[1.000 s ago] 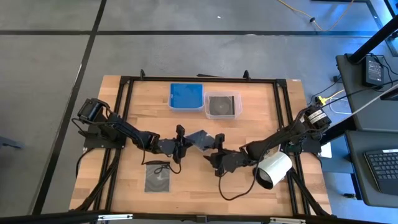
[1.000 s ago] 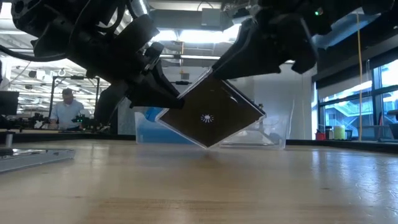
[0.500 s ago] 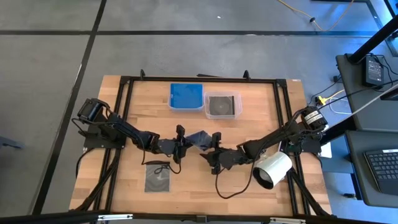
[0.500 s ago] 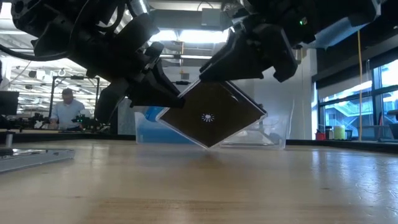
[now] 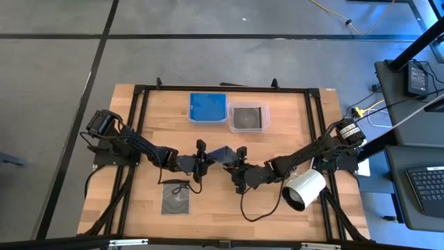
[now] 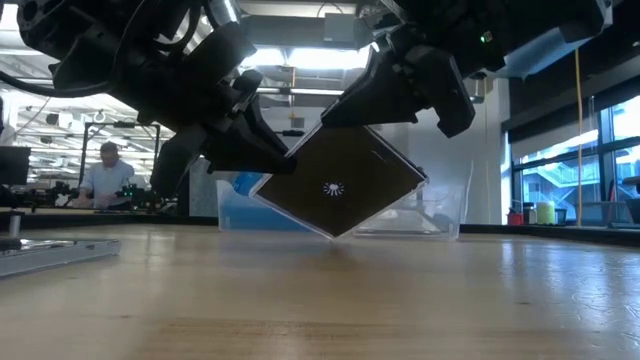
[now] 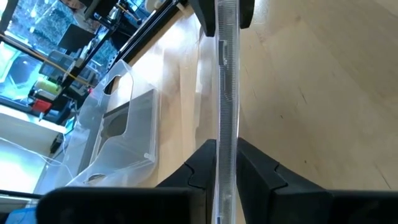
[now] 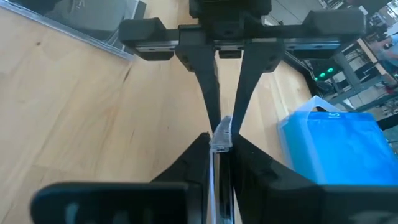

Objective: Pick & place jewel cases by type
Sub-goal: Put the right black CD case into the transparent bin

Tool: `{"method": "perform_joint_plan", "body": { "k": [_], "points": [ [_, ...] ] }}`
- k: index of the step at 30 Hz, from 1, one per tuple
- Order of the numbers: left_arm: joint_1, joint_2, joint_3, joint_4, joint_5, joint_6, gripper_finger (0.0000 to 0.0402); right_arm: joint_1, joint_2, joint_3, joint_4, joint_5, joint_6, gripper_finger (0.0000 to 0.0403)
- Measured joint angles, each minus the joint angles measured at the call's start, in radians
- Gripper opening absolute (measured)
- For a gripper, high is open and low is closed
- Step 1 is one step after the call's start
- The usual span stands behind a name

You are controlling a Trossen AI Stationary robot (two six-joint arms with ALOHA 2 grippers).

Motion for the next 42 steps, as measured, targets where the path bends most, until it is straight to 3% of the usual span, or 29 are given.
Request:
{"method": "perform_joint_plan", "body": {
  "k": [36,42],
  "points": [
    [-0.004,-0.008,0.0,-0.007,0.065,-0.075,0.0074,0.012,-0.004,0.0,-0.062,0.026,-0.017,0.0052],
    [-0.005,-0.094,0.0,-0.049,0.168,-0.084,0.0074,0.04,-0.029,-0.002,-0.087,0.084,-0.035,0.0052]
  ]
}}
